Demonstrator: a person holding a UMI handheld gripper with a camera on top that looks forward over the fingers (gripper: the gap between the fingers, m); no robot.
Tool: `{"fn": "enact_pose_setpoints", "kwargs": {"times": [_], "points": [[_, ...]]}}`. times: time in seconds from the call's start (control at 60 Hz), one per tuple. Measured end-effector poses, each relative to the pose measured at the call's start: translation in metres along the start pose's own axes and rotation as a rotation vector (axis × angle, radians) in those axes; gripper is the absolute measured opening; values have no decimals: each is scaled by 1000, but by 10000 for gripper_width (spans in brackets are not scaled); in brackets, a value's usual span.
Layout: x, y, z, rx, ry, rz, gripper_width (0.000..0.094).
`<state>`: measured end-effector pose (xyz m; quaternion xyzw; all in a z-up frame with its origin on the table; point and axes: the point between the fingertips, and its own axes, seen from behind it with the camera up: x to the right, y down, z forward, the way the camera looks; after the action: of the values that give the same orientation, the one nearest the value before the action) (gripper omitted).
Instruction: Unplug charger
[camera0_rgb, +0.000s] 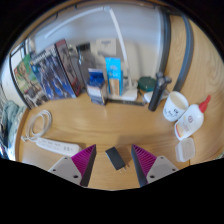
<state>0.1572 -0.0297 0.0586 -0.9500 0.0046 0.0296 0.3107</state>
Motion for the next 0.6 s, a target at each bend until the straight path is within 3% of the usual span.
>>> {"fn": "enact_pose_setpoints", "kwargs": {"times": [0.183, 0.35, 0.467, 0.6], "points": [[-34, -63, -104, 276, -40, 42, 741], [-72, -83, -211, 526, -84, 42, 767], [-102, -62, -261, 609, -98, 38, 792], [-136, -16, -276, 583, -119, -10, 793]]}}
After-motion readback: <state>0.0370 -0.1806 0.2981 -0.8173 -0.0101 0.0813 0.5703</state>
